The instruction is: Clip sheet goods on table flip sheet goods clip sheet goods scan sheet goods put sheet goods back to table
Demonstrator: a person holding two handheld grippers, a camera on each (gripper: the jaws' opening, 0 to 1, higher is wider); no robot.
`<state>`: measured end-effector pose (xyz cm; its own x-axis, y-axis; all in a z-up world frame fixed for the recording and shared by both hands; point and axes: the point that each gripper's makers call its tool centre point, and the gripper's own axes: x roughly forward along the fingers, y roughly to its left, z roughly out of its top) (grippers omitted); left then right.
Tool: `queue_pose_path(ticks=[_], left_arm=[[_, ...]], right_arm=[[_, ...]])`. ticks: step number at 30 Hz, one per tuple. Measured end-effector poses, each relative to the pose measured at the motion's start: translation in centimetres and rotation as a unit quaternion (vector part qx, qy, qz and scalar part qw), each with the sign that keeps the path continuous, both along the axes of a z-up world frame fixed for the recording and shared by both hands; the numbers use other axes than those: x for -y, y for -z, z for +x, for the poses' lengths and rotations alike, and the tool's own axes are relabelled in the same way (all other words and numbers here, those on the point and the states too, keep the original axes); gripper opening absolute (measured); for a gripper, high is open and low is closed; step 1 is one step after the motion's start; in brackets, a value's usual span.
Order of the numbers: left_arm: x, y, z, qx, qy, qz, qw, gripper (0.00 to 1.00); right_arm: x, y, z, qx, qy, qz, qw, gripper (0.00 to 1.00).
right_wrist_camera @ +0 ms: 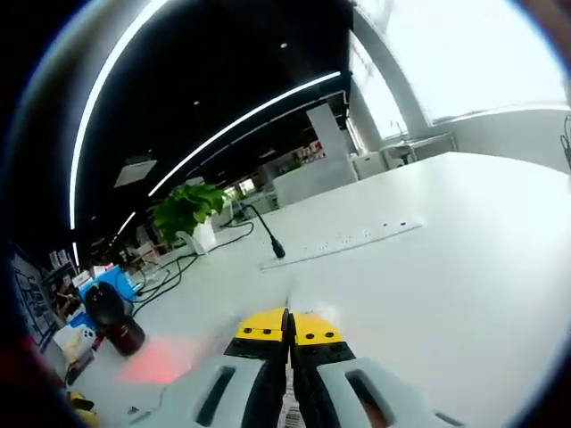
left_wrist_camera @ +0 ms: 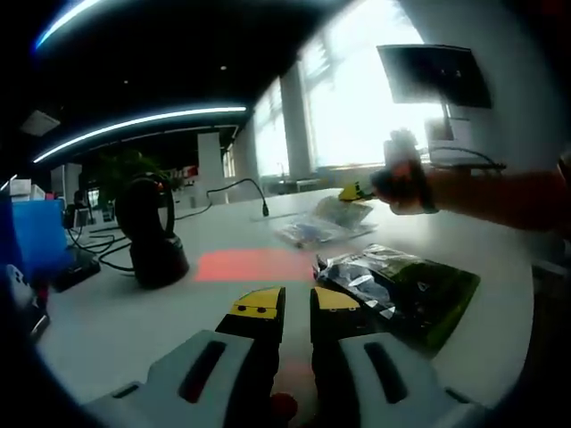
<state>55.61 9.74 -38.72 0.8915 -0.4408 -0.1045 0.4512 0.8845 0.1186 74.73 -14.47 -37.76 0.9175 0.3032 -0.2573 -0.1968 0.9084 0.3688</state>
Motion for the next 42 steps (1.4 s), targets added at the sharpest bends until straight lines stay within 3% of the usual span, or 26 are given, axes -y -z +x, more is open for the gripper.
queue_pose_path(ticks=[11,15,18,22,25,30,42], left_arm=[[0.0,0.0,-0.1,0.002,-0.001,0.01,1.0,0.04],[0.0,0.0,-0.1,0.003,-0.003,0.014,0.9999,0.04],[0.0,0.1,-0.1,0.005,-0.004,0.021,0.9998,0.04],[-0.1,0.0,0.0,0.005,-0.005,0.022,0.9997,0.04],[0.0,0.0,0.0,0.006,-0.004,0.023,0.9997,0.04],[-0.1,0.0,0.1,0.006,-0.004,0.023,0.9997,0.04],[-0.2,0.1,0.4,0.006,-0.006,0.027,0.9996,0.04]], right_arm=[[0.5,2.2,0.8,-0.013,-0.005,-0.052,0.9985,0.0],[1.7,2.1,0.9,0.007,0.002,-0.113,0.9936,0.06],[1.8,1.8,0.7,0.013,0.002,-0.11,0.9939,0.11],[2.5,1.2,1.3,0.016,0.006,-0.086,0.9961,0.0],[2.7,0.6,1.5,0.019,0.0,-0.053,0.9984,0.0],[2.7,0.2,1.3,0.036,-0.016,-0.057,0.9976,0.0],[3.1,-1.7,-4.0,0.091,-0.045,-0.089,0.9909,0.0]])
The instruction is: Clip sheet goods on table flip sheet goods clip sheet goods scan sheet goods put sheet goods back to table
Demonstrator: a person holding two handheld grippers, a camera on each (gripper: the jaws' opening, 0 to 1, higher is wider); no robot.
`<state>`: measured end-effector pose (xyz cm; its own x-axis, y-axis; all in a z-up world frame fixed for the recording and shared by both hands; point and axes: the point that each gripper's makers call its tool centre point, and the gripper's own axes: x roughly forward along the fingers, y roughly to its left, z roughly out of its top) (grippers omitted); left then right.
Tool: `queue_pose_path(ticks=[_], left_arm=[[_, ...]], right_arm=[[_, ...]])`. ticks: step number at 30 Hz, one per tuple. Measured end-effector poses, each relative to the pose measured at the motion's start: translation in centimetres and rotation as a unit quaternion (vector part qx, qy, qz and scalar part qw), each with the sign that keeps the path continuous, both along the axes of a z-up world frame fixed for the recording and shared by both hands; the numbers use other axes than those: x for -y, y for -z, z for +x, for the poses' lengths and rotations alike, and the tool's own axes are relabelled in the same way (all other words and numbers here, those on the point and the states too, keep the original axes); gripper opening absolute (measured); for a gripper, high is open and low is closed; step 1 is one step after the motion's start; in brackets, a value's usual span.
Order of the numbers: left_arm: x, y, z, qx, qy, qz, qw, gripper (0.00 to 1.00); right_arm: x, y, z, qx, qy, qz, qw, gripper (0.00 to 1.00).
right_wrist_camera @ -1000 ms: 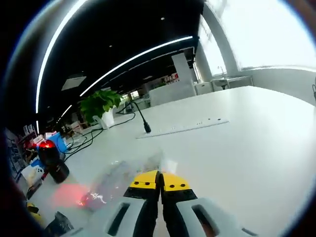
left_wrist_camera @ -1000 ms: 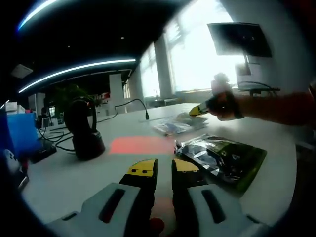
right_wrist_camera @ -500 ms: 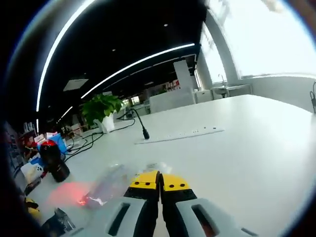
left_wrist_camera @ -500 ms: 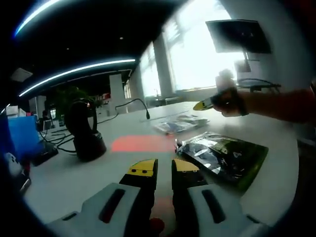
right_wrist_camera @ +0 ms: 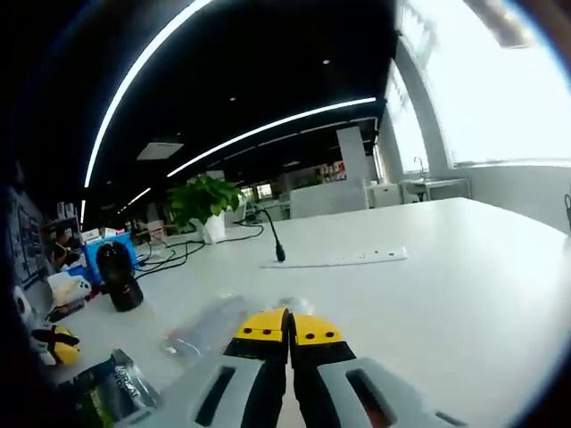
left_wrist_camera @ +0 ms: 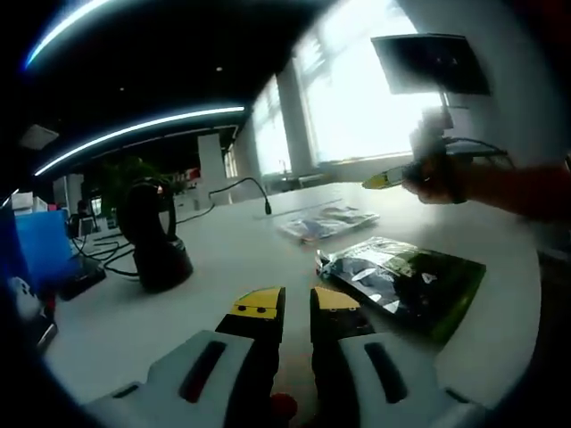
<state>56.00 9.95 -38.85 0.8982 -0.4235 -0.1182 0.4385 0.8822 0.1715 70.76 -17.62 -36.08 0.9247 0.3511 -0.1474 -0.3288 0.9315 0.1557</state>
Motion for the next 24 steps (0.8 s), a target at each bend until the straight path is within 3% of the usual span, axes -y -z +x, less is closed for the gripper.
queue_pose_path(ticks=[4,8,24], left_arm=[[0.0,-0.1,0.0,0.0,-0.001,-0.001,1.0,0.04],[-0.1,-0.1,0.0,0.0,-0.002,0.001,1.0,0.04],[0.0,0.1,-0.6,-0.004,-0.008,-0.002,1.0,0.04]], right_arm=[[-0.2,-0.9,-1.6,0.01,-0.019,-0.008,0.9997,0.0],[-0.9,-1.7,-3.8,0.013,-0.053,0.019,0.9983,0.0],[-0.6,-2.7,-10.7,0.046,-0.091,-0.019,0.9946,0.0]])
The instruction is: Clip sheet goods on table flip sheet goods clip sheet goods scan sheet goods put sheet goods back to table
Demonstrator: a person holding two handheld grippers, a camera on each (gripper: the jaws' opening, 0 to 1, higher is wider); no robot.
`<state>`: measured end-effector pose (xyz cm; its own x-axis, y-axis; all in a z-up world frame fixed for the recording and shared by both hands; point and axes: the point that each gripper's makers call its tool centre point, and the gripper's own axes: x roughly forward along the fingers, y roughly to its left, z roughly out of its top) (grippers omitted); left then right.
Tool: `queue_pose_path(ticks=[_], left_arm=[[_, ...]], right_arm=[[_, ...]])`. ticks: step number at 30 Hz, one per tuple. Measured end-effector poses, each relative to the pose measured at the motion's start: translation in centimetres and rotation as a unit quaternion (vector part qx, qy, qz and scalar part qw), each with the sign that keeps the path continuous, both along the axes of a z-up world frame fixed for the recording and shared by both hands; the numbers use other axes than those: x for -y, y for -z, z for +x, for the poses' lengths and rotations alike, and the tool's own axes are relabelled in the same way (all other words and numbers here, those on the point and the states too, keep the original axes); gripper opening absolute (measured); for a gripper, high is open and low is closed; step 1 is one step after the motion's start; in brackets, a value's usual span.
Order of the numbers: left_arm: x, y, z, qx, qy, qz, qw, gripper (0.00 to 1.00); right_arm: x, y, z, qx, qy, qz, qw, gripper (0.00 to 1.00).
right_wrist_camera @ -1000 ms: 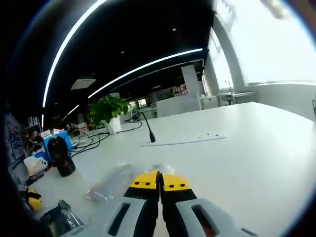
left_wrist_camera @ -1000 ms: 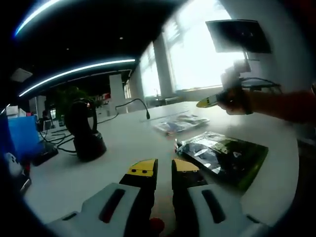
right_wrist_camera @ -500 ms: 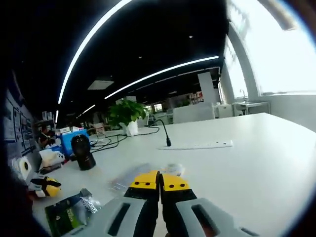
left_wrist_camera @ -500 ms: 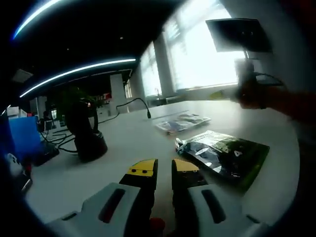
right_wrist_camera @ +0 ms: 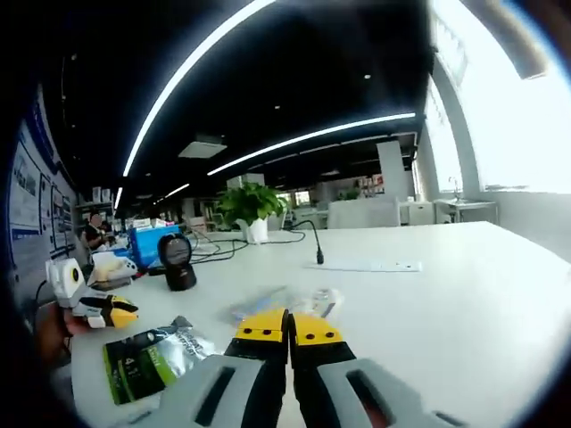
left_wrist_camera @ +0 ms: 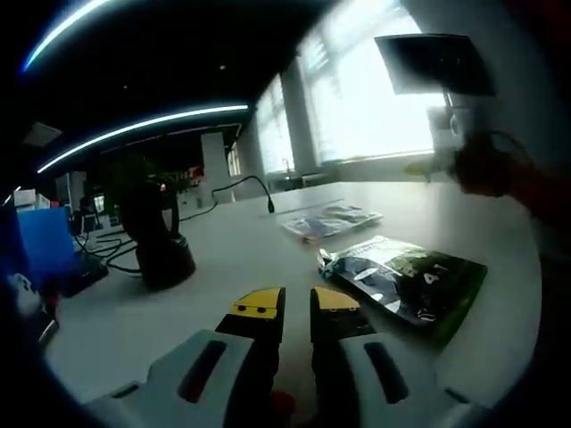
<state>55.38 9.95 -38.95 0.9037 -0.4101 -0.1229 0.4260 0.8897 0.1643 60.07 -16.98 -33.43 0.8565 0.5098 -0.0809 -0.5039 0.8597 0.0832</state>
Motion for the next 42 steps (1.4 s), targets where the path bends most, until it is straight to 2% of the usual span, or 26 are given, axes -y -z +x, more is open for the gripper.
queue_pose_path(ticks=[4,8,11,14,16,20,29,31,32,36,39,42], left_arm=[[0.1,0.1,-0.1,-0.002,0.001,0.001,1.0,0.04],[0.1,0.1,-0.2,-0.004,-0.001,-0.001,1.0,0.04],[0.1,0.2,-0.2,-0.006,-0.005,0.0,1.0,0.04],[0.1,0.3,-0.3,-0.006,-0.007,0.004,1.0,0.04],[0.2,0.3,-0.3,-0.006,-0.008,0.006,0.9999,0.04],[0.5,0.3,-0.6,-0.007,-0.003,0.009,0.9999,0.04],[0.5,0.2,-0.5,-0.008,0.0,0.001,1.0,0.04],[0.5,0.2,-0.5,-0.007,0.0,0.001,1.0,0.04],[0.6,0.2,-0.6,-0.007,0.002,0.002,1.0,0.04],[0.6,0.2,-0.6,-0.005,0.003,0.004,1.0,0.04],[0.6,0.1,-0.6,-0.003,0.003,0.005,1.0,0.04],[0.7,0.2,-0.6,-0.003,0.004,0.006,1.0,0.04]], right_arm=[[0.3,0.0,-1.5,0.015,0.008,-0.019,0.9997,0.0],[1.0,-0.3,-3.4,0.046,0.011,-0.046,0.9979,0.0],[2.1,-0.3,-3.6,0.055,0.009,-0.063,0.9965,0.0],[3.3,-0.2,-3.6,0.056,0.021,-0.064,0.9962,0.0],[3.8,-0.1,-3.9,0.049,0.024,-0.042,0.9977,0.0],[4.0,0.2,-4.6,0.055,0.019,-0.025,0.998,0.0],[4.0,1.0,-5.3,0.068,0.008,-0.047,0.9966,0.0],[4.1,1.4,-5.2,0.069,0.008,-0.063,0.9956,0.0],[4.2,1.7,-5.1,0.07,0.005,-0.083,0.9941,0.0],[4.6,2.2,-5.1,0.066,0.003,-0.076,0.995,0.0],[4.8,2.9,-5.1,0.066,0.002,-0.098,0.993,0.0],[5.1,3.2,-5.2,0.066,0.002,-0.092,0.9936,0.0]])
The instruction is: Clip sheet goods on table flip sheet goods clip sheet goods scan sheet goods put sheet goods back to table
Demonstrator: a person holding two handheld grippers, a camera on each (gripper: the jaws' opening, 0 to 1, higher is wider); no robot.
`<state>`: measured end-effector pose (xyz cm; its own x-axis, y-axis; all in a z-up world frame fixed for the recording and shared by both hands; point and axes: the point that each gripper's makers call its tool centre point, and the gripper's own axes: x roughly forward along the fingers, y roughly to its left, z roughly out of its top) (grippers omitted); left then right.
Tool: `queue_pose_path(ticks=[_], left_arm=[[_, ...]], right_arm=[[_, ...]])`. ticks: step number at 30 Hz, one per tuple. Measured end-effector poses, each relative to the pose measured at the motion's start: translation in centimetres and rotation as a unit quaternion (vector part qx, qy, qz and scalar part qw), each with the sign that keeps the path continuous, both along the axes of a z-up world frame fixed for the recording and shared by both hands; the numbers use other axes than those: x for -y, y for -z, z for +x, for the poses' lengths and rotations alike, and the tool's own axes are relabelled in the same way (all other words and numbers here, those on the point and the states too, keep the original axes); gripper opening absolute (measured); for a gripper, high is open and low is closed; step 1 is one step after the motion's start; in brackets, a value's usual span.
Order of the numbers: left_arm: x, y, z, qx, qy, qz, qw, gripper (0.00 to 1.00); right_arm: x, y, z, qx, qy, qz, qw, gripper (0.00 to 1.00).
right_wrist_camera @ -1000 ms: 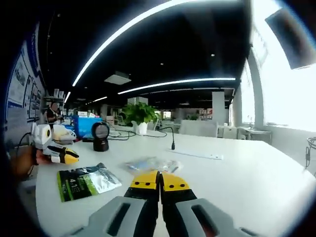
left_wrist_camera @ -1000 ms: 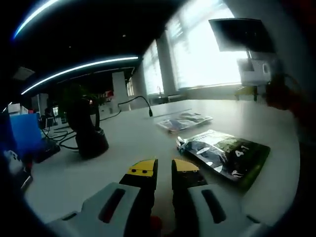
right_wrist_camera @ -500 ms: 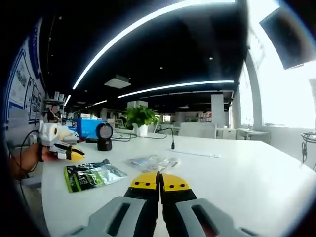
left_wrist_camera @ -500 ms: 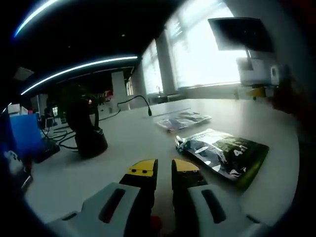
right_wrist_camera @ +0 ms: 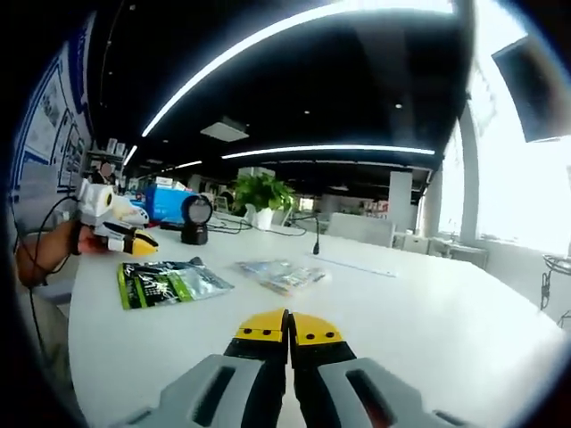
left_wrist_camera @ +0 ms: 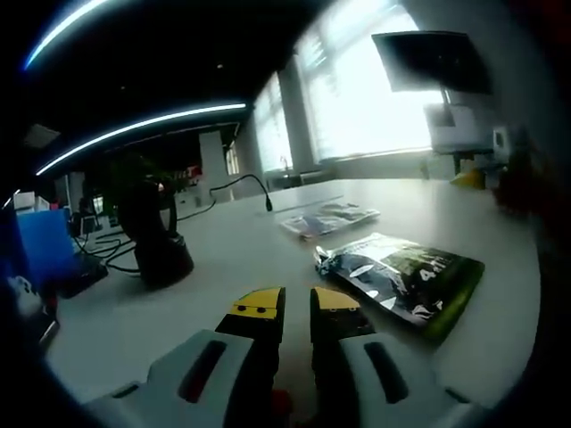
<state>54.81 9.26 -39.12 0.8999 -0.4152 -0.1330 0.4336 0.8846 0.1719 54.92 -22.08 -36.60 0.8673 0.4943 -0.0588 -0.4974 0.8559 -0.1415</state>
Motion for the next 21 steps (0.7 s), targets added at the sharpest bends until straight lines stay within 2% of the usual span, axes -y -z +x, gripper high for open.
queue_pose_path(ticks=[3,5,10,14,21], left_arm=[[0.0,-0.1,0.0,0.0,0.0,-0.003,1.0,0.04],[0.0,-0.1,0.1,0.001,0.001,-0.001,1.0,0.04],[-0.1,-0.1,0.2,0.003,0.001,0.001,1.0,0.04],[0.0,-0.1,0.1,0.004,0.006,0.003,1.0,0.04],[-0.1,-0.2,0.2,0.006,0.008,0.001,1.0,0.04]], right_arm=[[0.3,-0.6,0.0,0.009,-0.004,0.013,0.9999,0.0],[0.4,-0.4,0.2,0.005,-0.002,0.016,0.9998,0.0],[0.3,0.4,0.3,-0.009,-0.004,0.009,0.9999,0.0],[-0.3,1.0,0.2,-0.013,-0.005,-0.012,0.9998,0.0],[-0.5,1.2,-0.1,-0.019,-0.008,-0.007,0.9998,0.0]])
